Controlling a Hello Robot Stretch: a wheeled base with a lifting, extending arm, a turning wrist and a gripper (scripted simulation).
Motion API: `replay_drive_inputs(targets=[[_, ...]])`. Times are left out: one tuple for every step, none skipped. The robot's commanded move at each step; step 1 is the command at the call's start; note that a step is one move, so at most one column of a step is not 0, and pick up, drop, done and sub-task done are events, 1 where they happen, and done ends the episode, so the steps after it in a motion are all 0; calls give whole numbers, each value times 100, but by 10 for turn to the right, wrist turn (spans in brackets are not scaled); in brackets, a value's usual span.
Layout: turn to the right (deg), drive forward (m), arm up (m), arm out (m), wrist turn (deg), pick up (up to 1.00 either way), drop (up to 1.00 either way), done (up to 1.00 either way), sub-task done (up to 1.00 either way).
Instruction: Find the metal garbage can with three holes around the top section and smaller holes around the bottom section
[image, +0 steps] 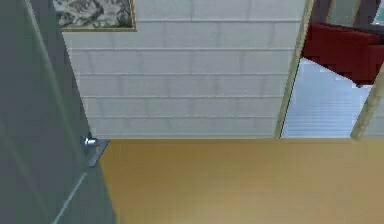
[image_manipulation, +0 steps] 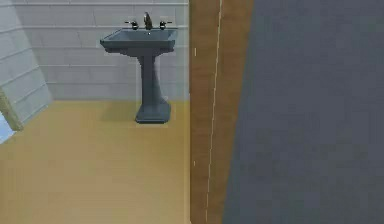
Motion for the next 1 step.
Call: replay_drive_inputs(targets=[[390,0,0,0,0,0,0,0,0]])
